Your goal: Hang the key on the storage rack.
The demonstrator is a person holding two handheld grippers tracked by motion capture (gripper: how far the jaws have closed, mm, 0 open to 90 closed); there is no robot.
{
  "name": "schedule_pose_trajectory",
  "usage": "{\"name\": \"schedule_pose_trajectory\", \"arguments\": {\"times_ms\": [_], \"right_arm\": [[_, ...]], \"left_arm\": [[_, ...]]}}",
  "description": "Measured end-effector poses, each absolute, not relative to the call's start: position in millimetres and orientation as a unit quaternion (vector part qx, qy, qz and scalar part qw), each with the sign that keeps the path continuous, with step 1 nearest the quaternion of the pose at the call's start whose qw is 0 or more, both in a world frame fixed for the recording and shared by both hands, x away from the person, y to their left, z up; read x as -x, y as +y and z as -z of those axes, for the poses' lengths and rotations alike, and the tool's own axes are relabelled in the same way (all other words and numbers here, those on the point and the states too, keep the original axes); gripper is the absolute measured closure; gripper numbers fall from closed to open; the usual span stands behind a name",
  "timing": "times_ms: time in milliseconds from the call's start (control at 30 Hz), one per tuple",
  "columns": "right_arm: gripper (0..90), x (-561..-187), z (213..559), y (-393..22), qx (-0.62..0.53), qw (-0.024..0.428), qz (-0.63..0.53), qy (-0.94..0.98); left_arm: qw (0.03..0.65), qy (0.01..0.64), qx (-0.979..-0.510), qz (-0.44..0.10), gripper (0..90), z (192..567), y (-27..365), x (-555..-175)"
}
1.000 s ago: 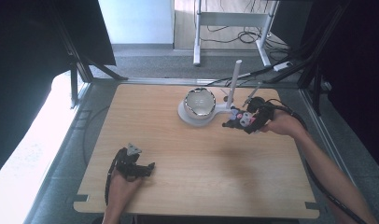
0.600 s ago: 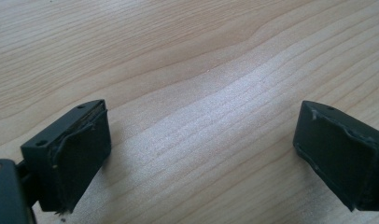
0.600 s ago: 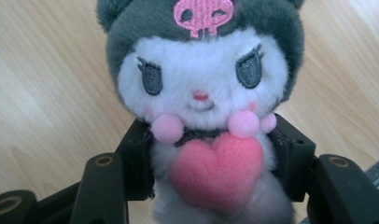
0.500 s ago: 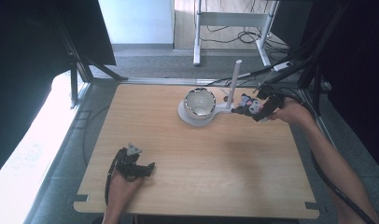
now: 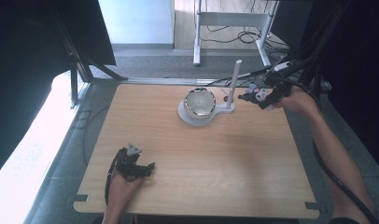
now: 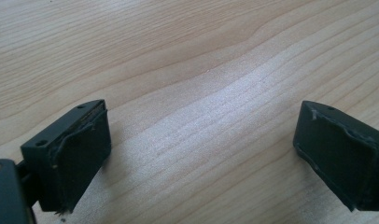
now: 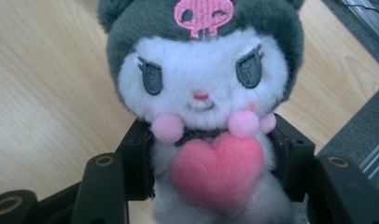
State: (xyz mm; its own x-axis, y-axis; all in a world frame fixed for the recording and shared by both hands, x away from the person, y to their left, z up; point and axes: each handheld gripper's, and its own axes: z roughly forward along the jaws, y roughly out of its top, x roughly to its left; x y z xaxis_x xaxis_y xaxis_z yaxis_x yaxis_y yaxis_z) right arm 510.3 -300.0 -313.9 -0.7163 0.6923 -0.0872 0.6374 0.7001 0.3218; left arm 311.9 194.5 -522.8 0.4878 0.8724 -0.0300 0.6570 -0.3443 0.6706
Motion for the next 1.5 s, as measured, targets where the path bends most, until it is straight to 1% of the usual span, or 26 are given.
{"name": "schedule_pose_trajectory", "arguments": {"times_ms": [400, 867, 1200, 1500], "right_arm": [[43.8, -527.1, 290.5, -308.4, -0.384, 0.125, -0.144, 0.903], [43.8, -543.7, 268.7, -301.3, -0.387, 0.155, -0.155, 0.895], [43.8, -551.8, 271.5, -283.1, -0.379, 0.153, -0.152, 0.9], [43.6, -548.6, 286.2, -264.6, -0.355, 0.132, -0.155, 0.913]], "left_arm": [[0.316, 0.476, -0.803, -0.169, 4.1, 522.6, 194.6, -311.9], [0.316, 0.476, -0.803, -0.169, 4.1, 522.5, 194.7, -311.9], [0.316, 0.476, -0.803, -0.169, 4.1, 522.5, 194.7, -311.9], [0.316, 0.476, -0.803, -0.169, 4.1, 522.6, 194.7, -311.9]]}}
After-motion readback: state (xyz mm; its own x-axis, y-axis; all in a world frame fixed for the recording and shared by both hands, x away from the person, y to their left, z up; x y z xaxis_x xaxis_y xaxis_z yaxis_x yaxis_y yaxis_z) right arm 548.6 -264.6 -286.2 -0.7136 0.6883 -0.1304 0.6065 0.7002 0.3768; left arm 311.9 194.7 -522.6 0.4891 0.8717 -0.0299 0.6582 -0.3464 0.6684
